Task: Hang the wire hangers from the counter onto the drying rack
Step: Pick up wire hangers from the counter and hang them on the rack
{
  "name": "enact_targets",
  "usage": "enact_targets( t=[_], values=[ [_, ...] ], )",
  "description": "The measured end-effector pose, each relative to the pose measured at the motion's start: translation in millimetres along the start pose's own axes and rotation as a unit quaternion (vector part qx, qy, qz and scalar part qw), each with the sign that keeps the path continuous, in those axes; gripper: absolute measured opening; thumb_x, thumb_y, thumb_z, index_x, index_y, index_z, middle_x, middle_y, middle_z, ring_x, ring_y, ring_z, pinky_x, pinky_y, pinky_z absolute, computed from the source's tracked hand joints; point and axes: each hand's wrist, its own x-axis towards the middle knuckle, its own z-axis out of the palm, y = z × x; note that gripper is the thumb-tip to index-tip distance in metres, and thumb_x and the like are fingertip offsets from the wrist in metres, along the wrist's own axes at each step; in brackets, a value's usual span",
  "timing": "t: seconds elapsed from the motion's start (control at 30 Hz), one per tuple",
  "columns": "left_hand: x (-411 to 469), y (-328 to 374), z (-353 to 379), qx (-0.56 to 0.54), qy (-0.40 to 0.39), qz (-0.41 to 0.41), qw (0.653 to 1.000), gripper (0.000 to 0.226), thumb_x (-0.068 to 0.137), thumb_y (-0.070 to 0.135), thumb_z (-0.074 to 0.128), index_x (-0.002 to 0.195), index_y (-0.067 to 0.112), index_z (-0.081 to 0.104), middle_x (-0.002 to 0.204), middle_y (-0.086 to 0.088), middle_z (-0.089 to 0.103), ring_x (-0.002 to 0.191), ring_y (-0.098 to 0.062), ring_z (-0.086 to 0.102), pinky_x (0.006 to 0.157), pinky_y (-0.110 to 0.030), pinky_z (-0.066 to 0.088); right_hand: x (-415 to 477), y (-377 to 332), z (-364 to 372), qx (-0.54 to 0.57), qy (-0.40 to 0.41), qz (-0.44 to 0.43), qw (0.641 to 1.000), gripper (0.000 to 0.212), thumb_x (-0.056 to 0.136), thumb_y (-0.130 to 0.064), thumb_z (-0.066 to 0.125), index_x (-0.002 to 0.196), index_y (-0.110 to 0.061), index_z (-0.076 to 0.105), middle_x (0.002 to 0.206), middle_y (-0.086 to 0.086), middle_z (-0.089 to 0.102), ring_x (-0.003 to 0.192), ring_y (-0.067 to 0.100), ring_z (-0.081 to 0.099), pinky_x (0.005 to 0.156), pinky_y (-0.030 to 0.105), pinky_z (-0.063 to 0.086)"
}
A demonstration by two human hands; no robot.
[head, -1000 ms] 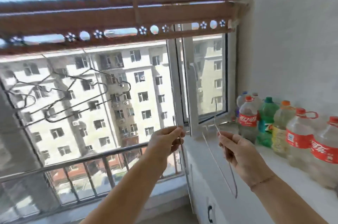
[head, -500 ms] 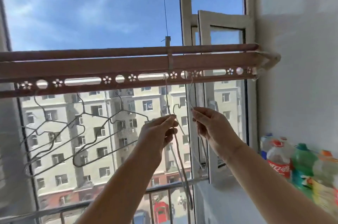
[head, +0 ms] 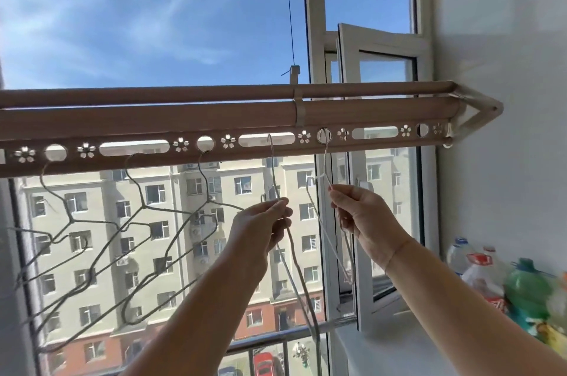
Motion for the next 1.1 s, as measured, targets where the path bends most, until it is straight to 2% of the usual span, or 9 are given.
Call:
enact_targets(
  t=[0.27,0.37,0.5,0.6,0.73,0.9,1.0,1.1],
  values=[
    [-3,-16,-6,-0.01,-0.008,-0.012,1.0,0.01,0.086,0.008,0.063,0.092,0.005,0.07,0.067,-0.004,0.065,0.052,-0.007,0.057,0.048,-0.015,0.045,-7,20,-7,0.015,0.007,0.023,1.0,0.008,0.085,-0.01,0.061,0.091,-0.011,0.067,0.067,0.002,0.057,0.052,0.007,0.044,0.047,0.016,0.038],
    [-4,-17,-8,-0.014,-0.007,-0.006,1.0,0.013,0.086,0.008,0.063,0.095,0.004,0.07,0.07,-0.006,0.066,0.055,-0.008,0.058,0.05,-0.015,0.046,-12,16,-9,0.017,0.011,0.024,1.0,0.01,0.086,-0.01,0.06,0.095,-0.009,0.066,0.068,0.003,0.057,0.056,0.008,0.045,0.054,0.018,0.038],
    [-12,-19,-8,-0.021,-0.002,0.003,1.0,0.009,0.086,0.011,0.064,0.083,0.007,0.07,0.069,-0.007,0.065,0.063,-0.012,0.057,0.058,-0.017,0.047,-20,14,-15,0.007,0.018,0.021,1.0,0.009,0.087,-0.016,0.06,0.092,-0.011,0.065,0.069,0.001,0.059,0.06,0.01,0.047,0.058,0.02,0.037],
    [-22,-23,-10,-0.037,0.018,0.014,0.999,0.01,0.086,0.015,0.064,0.085,0.007,0.07,0.067,-0.002,0.064,0.061,-0.01,0.057,0.065,-0.02,0.049,-29,16,-26,0.007,0.023,0.031,0.999,0.014,0.088,-0.022,0.059,0.095,-0.011,0.064,0.071,-0.002,0.06,0.064,0.009,0.051,0.063,0.022,0.039],
    [-42,-37,-19,-0.014,0.07,0.034,0.997,0.009,0.088,0.019,0.063,0.081,0.014,0.067,0.067,0.002,0.062,0.059,-0.008,0.054,0.062,-0.019,0.044,-50,26,-49,-0.01,0.05,0.046,0.998,0.022,0.088,-0.022,0.059,0.105,-0.009,0.061,0.074,-0.004,0.059,0.068,0.009,0.051,0.067,0.024,0.039],
    [-72,-76,-38,0.023,0.107,0.0,0.994,0.009,0.089,0.024,0.061,0.084,0.017,0.065,0.074,0.002,0.059,0.063,-0.009,0.051,0.061,-0.021,0.04,-87,50,-79,-0.063,0.075,0.065,0.993,0.014,0.086,-0.023,0.062,0.099,-0.016,0.062,0.079,-0.003,0.058,0.072,0.009,0.051,0.066,0.021,0.039],
    [-92,-113,-41,0.064,0.082,-0.03,0.994,0.008,0.09,0.023,0.059,0.091,0.018,0.065,0.083,0.001,0.063,0.074,-0.015,0.056,0.065,-0.025,0.042,-115,67,-99,-0.115,0.066,0.06,0.989,0.024,0.084,-0.022,0.065,0.107,-0.015,0.06,0.088,-0.001,0.058,0.078,0.01,0.051,0.062,0.017,0.041],
    [-116,-150,-35,0.13,-0.013,-0.059,0.99,0.024,0.089,0.024,0.06,0.113,0.019,0.061,0.105,-0.001,0.067,0.099,-0.019,0.06,0.08,-0.03,0.045,-146,83,-121,-0.147,0.06,0.055,0.986,0.025,0.081,-0.021,0.068,0.105,-0.019,0.059,0.089,0.0,0.057,0.083,0.011,0.053,0.064,0.012,0.043]
  ],
)
